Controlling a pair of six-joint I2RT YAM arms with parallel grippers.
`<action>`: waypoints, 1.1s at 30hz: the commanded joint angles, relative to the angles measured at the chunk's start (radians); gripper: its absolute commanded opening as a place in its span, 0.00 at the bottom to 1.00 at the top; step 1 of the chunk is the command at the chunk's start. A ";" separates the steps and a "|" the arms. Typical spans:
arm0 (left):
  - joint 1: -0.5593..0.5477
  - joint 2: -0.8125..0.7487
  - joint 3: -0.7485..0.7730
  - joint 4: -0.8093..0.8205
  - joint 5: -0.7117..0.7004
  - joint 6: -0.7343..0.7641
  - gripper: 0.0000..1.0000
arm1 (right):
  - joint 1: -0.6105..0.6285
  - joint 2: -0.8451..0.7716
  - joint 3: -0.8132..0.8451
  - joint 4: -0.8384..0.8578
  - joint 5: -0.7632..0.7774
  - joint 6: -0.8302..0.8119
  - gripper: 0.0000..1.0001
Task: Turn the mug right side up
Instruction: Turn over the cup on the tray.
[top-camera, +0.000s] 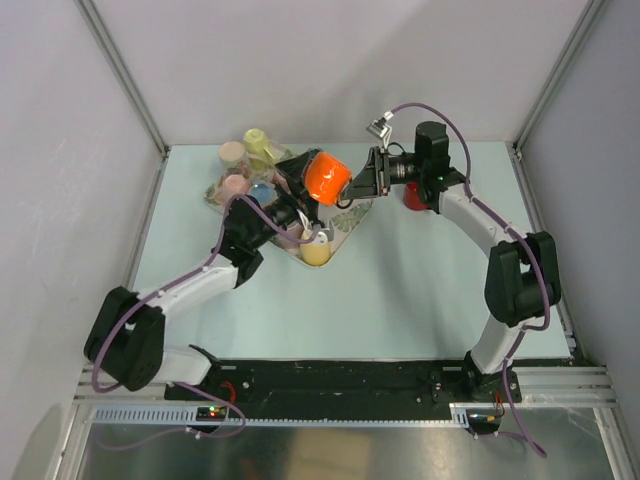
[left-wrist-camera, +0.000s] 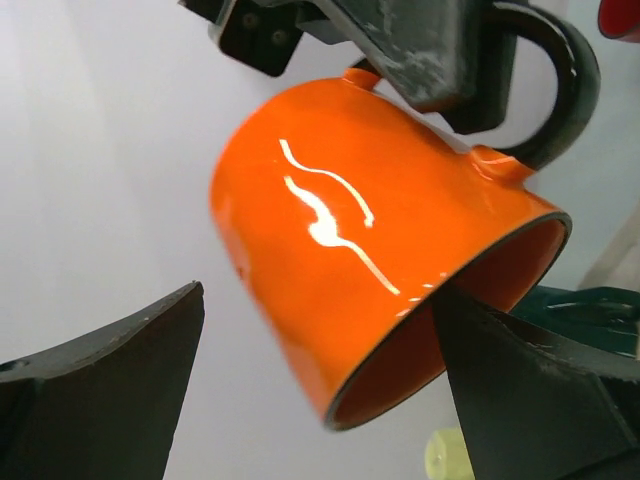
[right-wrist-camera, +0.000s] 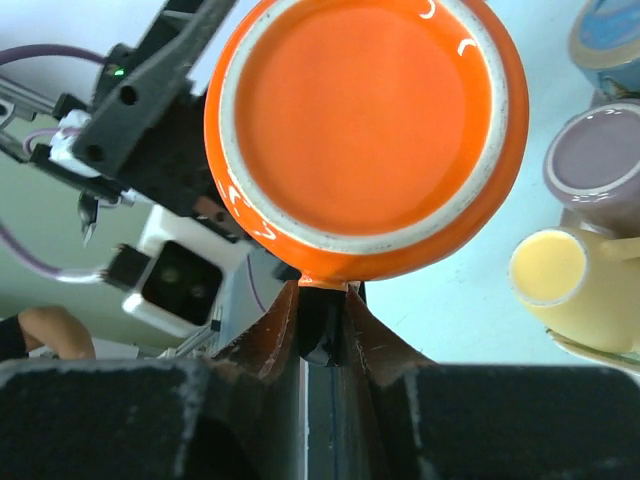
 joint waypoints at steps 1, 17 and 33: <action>-0.007 0.050 -0.010 0.276 0.048 0.103 0.98 | -0.001 -0.081 0.001 0.099 -0.076 0.010 0.00; -0.038 -0.031 -0.061 0.264 -0.002 0.015 0.00 | 0.000 -0.070 -0.013 0.003 0.093 -0.040 0.23; -0.068 -0.096 0.381 -1.052 -0.261 -0.710 0.00 | 0.032 -0.297 -0.055 -0.460 0.449 -1.176 0.65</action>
